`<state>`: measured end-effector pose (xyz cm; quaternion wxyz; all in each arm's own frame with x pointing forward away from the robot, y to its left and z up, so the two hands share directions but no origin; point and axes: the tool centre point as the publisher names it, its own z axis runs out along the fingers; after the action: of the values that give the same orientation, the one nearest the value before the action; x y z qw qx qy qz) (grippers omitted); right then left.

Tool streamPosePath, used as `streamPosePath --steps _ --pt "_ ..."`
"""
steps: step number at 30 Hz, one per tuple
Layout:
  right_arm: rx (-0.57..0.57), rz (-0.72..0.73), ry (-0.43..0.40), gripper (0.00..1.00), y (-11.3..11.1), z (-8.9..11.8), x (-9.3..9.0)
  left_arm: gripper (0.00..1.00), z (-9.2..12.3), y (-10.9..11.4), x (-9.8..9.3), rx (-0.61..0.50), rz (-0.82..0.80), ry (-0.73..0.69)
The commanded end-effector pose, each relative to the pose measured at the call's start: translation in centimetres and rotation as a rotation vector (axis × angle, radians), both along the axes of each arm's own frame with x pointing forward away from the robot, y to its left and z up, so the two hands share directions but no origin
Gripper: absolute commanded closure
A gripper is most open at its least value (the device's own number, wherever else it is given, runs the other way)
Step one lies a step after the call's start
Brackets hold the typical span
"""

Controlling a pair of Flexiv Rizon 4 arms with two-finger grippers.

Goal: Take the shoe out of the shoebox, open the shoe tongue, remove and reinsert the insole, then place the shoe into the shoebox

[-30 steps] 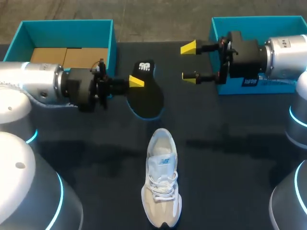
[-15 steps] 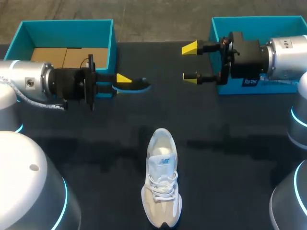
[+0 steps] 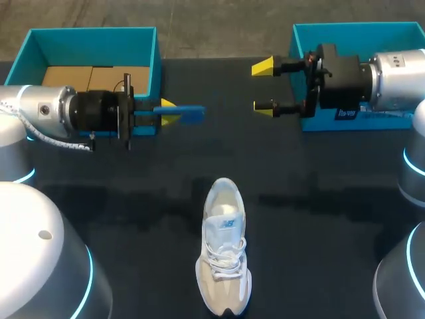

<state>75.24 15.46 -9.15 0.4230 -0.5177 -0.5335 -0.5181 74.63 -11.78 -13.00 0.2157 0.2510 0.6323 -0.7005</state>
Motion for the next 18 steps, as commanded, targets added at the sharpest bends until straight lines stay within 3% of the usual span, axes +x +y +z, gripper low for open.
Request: streamPosePath --steps 1,5,18 --pt "-0.001 -0.003 0.000 0.00 0.2 -0.1 0.0 1.00 1.0 0.5 0.3 -0.095 -0.054 0.600" --pt "-0.001 -0.003 0.000 0.00 0.2 -0.1 0.0 1.00 1.6 0.6 0.2 -0.122 -0.095 0.930" --pt "-0.001 -0.003 0.000 0.00 0.2 -0.1 0.0 1.00 0.9 -0.5 0.4 -0.152 -0.144 1.654"
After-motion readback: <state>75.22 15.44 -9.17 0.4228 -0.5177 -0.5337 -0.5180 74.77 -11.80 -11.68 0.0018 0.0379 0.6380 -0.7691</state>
